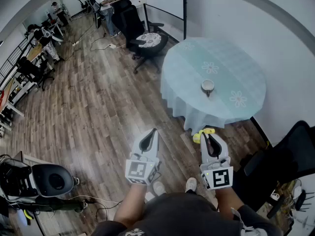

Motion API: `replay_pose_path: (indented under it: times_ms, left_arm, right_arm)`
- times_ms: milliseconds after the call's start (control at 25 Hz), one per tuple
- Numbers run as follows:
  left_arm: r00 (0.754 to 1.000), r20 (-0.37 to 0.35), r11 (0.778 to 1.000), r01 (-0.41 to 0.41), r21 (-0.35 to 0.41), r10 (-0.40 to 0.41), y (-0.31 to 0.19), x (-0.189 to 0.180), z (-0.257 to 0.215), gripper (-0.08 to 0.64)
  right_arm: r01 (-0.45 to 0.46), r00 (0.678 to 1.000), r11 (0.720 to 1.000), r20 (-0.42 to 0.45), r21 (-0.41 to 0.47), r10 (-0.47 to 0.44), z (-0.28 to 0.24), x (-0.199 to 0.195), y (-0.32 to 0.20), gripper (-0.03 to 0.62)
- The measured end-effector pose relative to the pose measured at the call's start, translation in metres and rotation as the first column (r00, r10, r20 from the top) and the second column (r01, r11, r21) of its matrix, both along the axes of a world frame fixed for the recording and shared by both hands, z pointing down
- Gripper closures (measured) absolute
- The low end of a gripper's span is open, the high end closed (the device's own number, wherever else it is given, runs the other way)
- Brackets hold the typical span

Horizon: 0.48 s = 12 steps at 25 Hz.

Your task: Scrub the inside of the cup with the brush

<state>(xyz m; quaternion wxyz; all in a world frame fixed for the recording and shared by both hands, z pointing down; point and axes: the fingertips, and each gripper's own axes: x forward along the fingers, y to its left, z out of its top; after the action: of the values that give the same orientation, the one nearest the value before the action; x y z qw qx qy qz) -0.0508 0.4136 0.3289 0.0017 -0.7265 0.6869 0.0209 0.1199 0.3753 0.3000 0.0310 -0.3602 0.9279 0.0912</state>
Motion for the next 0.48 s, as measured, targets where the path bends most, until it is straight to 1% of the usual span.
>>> replay_pose_path:
  times_ms: [240,480]
  left_arm:
    - [1.000,-0.029,1.000,-0.012,-0.005,0.012,0.002,-0.011,0.004,0.562]
    - [1.000,-0.003,1.000,-0.020,-0.009,0.020,0.006,-0.029,0.007,0.562]
  right_arm:
    - [-0.009,1.000,1.000,0.006,-0.002,0.009,0.000,-0.011,-0.002,0.555]
    - [-0.026,0.999,1.000,0.027,-0.009,0.026,-0.005,-0.027,-0.002,0.555]
